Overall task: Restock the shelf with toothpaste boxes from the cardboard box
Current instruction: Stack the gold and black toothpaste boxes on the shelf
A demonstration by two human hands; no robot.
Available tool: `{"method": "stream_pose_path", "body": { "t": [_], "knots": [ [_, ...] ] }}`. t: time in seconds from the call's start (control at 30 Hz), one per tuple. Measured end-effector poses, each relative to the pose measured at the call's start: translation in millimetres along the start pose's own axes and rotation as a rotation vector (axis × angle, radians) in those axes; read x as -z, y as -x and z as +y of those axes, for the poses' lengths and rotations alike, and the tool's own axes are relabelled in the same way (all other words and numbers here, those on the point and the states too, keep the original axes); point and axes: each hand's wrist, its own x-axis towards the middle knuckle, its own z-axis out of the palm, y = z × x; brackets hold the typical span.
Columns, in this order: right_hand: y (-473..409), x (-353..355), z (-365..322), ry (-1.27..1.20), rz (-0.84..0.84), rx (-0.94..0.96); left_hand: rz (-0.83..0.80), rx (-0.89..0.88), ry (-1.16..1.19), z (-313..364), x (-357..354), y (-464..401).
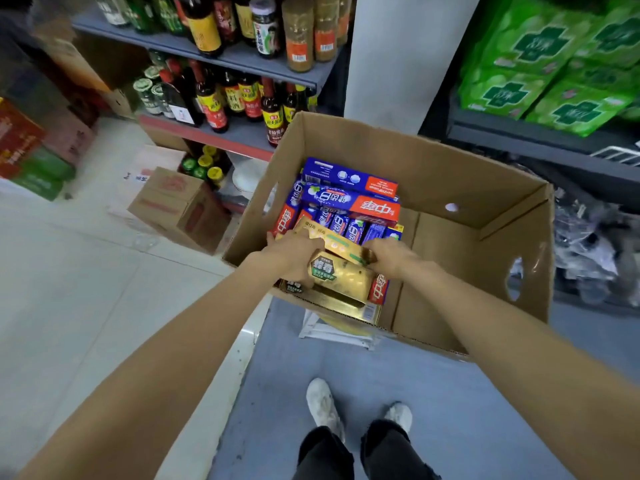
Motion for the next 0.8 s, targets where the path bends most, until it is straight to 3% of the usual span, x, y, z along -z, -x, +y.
{"method": "stream_pose_path", "body": {
  "t": [0.07, 0.23, 0.4, 0.53, 0.8],
  "knots": [
    [3.9, 9.0, 9.3, -0.074, -0.019, -0.076, 0.047, 0.006, 0.08, -6.5, 1.3, 0.3],
    [37.6, 31.7, 43.7, -0.576, -0.006, -0.196, 0.159, -0.076, 0.434, -9.8, 13.2, 0.1],
    [78.6, 58.5, 62.1, -1.076, 0.12, -0.188, 0.142, 0.056, 1.109, 38.2, 39.1, 1.0],
    [108.4, 85.0, 81.9, -1.43, 0.189, -0.046, 0.118, -0.034, 1.582, 99.0, 58.9, -11.1],
    [172.9, 137.6, 186.5, -1.571, 0.234, 0.092, 0.067, -0.367, 1.619, 253.7, 111.3, -22.8]
  ]
}}
